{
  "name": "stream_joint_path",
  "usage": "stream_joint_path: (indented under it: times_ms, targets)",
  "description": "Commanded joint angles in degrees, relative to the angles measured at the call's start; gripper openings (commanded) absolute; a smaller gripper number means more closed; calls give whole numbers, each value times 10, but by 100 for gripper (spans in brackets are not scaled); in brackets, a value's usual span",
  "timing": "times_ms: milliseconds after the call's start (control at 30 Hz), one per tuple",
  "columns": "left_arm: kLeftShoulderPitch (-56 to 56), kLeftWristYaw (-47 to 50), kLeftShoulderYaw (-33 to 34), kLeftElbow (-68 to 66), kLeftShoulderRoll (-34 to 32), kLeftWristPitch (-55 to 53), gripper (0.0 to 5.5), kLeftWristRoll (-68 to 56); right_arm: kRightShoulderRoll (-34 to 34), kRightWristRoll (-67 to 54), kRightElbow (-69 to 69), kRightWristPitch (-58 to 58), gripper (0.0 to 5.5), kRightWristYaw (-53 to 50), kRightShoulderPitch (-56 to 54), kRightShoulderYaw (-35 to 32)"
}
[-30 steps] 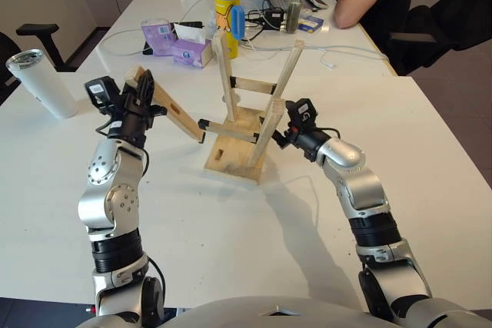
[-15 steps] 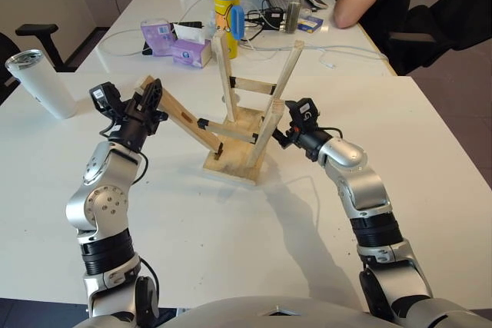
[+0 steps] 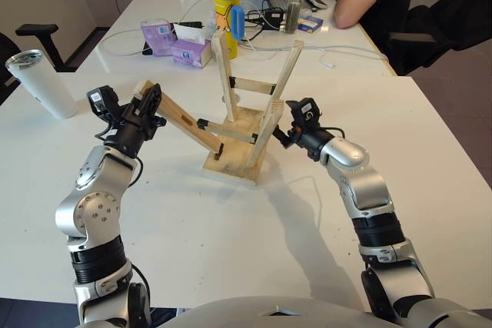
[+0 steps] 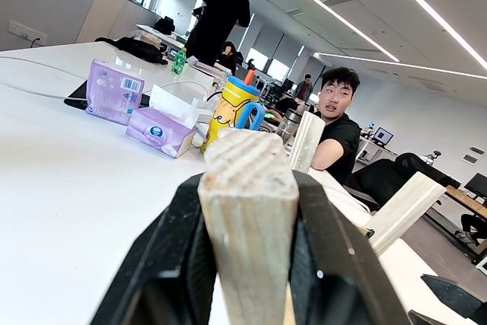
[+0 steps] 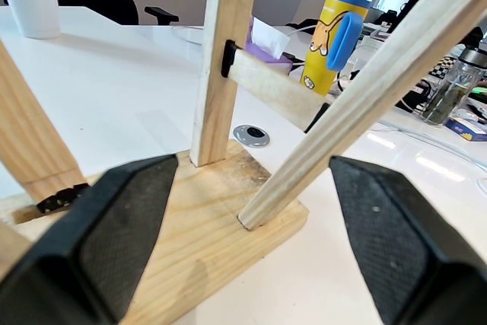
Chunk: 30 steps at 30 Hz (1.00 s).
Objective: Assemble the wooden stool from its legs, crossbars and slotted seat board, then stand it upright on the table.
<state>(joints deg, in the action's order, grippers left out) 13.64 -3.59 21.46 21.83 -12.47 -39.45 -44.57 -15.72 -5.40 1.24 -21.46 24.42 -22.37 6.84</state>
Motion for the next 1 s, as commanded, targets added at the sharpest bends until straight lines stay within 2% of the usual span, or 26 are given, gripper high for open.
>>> stream_joint_path:
  times_ms: [33,333,1000]
  targets:
    - [2,23,14,-3,-9,-38,103,-29,-2,2,-7,-2,370,-2,-2,-7]
    - [40,42,56,-31,-27,-45,103,-91,1,3,-10,3,370,-7,0,-10]
    - [17,21,30,-46,-76,-76,103,-79,3,3,-8,4,370,-10,2,-10]
